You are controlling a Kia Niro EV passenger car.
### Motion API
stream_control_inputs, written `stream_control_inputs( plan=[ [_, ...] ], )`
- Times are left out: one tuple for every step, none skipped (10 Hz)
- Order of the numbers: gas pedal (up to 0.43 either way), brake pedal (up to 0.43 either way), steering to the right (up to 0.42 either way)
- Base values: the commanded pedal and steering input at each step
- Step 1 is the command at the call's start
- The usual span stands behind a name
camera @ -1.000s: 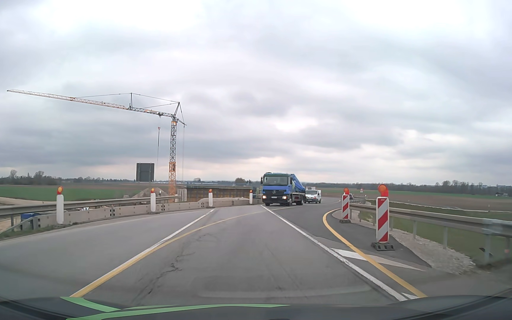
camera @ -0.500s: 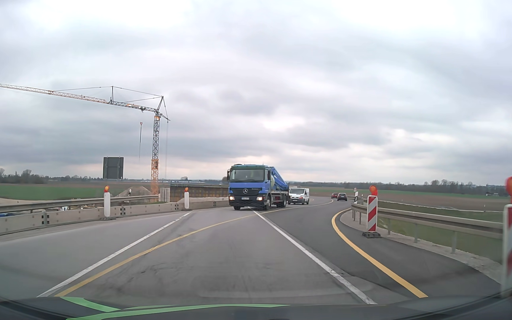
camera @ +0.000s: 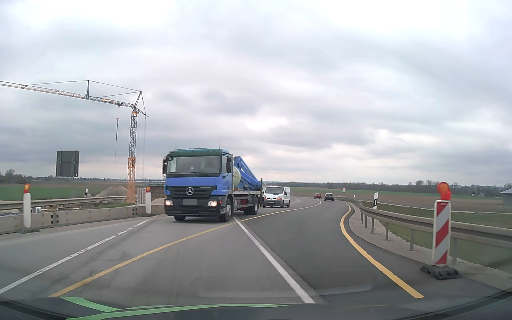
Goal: Follow the waypoints while adhering to traffic rules and regulations
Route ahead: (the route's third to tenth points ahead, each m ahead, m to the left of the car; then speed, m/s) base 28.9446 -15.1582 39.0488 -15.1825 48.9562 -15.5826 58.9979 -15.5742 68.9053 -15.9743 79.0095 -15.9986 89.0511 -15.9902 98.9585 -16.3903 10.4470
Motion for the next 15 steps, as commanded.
stream_control_inputs(
  plan=[
    [0.039,0.000,0.055],
    [0.039,0.000,0.057],
    [0.039,0.000,0.060],
    [0.059,0.000,0.062],
    [0.059,0.000,0.063],
    [0.059,0.000,0.064],
    [0.059,0.000,0.064],
    [0.059,0.000,0.064],
    [0.059,0.000,0.065],
    [0.059,0.000,0.065],
    [0.067,0.000,0.065],
    [0.067,0.000,0.064],
    [0.067,0.000,0.063],
    [0.067,0.000,0.059],
    [0.067,0.000,0.054]
  ],
)
